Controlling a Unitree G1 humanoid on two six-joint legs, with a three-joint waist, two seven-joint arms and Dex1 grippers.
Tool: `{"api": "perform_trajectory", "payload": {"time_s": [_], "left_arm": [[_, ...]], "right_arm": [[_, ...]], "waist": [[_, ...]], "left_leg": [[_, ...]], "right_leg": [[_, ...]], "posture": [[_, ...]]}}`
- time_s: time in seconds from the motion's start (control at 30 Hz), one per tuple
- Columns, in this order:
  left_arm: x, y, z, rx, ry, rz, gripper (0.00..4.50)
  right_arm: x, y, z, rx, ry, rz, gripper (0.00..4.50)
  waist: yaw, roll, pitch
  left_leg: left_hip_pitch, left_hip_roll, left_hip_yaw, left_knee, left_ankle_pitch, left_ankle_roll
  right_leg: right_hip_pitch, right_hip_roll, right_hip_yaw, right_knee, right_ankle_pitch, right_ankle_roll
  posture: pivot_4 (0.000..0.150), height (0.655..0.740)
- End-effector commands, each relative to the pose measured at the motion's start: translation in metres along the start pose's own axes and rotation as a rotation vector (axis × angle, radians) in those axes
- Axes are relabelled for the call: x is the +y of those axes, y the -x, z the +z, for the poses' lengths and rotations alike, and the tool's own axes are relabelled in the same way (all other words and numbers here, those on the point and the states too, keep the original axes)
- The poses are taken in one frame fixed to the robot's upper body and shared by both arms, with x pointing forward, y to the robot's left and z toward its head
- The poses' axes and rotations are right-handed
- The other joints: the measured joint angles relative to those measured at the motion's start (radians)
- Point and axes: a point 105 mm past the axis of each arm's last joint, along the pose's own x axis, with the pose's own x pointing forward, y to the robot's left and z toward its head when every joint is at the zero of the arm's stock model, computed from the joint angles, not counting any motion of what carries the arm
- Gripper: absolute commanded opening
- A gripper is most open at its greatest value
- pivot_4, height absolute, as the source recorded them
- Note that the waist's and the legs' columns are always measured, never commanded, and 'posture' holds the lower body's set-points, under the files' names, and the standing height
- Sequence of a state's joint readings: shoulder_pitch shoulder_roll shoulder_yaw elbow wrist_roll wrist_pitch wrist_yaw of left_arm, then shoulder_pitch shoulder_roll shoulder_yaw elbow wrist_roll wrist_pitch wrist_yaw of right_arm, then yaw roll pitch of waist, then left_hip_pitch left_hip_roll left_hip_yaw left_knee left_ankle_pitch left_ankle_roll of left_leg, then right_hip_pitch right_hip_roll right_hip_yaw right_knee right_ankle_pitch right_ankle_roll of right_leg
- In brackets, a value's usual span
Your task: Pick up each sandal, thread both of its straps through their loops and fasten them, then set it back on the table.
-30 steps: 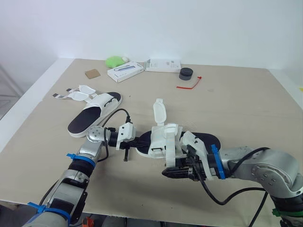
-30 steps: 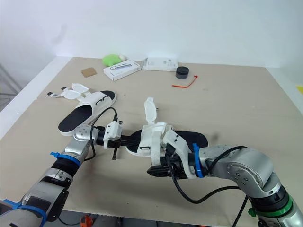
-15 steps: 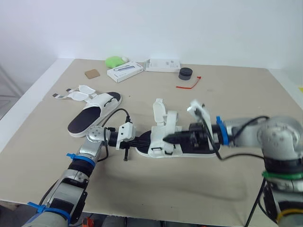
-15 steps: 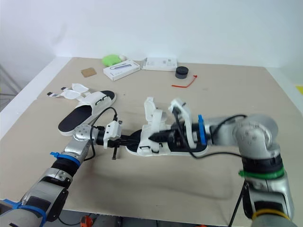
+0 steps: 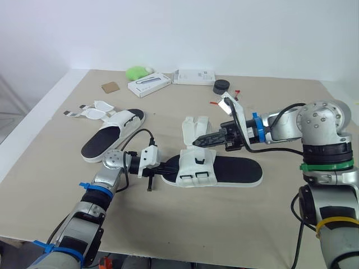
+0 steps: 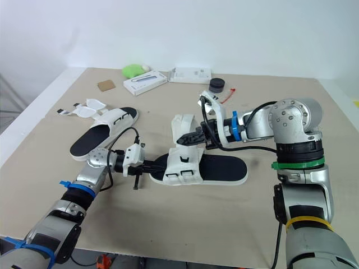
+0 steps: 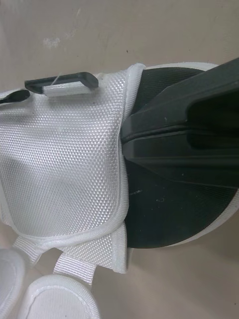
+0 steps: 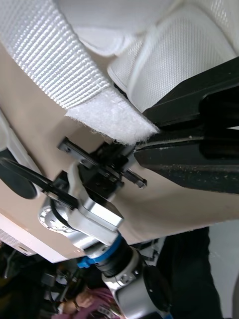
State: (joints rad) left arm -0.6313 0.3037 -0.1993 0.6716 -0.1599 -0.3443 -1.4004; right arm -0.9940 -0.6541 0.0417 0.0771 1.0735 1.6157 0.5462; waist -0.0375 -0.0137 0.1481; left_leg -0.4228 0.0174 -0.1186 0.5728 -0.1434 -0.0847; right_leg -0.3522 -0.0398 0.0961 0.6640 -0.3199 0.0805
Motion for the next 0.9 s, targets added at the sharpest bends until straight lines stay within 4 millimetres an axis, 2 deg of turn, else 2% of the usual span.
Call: {"api": "perform_trajectory", "payload": {"time_s": [0.03,0.37,0.57,0.67,0.9], "left_arm": [[-0.038,-0.001,-0.048,0.147,0.167,-0.097,0.00],[-0.037,0.000,-0.047,0.151,0.164,-0.093,0.00],[-0.040,0.002,-0.048,0.156,0.166,-0.102,0.00],[-0.040,0.003,-0.048,0.159,0.166,-0.101,0.00],[-0.040,0.005,-0.048,0.165,0.165,-0.096,0.00]], "right_arm": [[0.008,0.002,-0.004,0.013,0.029,0.030,0.14],[0.004,-0.005,-0.016,0.068,-0.009,0.036,0.14],[-0.019,-0.016,-0.028,0.120,-0.047,-0.091,0.14],[-0.033,-0.020,-0.033,0.129,0.008,-0.181,0.14],[-0.035,-0.025,-0.045,0.159,0.073,-0.169,0.14]], "waist": [[-0.001,0.000,0.000],[-0.005,0.001,0.000],[-0.007,0.001,0.000],[-0.007,0.001,-0.001],[-0.009,0.003,-0.002]], "left_leg": [[0.000,0.000,0.000,0.000,0.000,0.000],[0.000,0.000,0.000,0.000,0.000,0.000],[0.000,0.000,0.000,0.000,0.000,0.000],[0.000,0.001,0.000,-0.001,0.000,0.000],[0.000,0.001,0.000,-0.002,-0.001,0.001]], "right_leg": [[0.000,0.000,0.000,0.000,0.000,0.000],[0.000,0.000,0.000,0.000,0.000,0.000],[0.000,0.000,0.000,0.000,0.000,0.000],[-0.001,0.001,0.000,0.000,0.000,0.000],[-0.002,0.002,0.000,0.000,-0.001,-0.001]], "posture": [[0.150,0.7400],[0.150,0.7400],[0.150,0.7400],[0.150,0.7400],[0.150,0.7400]]}}
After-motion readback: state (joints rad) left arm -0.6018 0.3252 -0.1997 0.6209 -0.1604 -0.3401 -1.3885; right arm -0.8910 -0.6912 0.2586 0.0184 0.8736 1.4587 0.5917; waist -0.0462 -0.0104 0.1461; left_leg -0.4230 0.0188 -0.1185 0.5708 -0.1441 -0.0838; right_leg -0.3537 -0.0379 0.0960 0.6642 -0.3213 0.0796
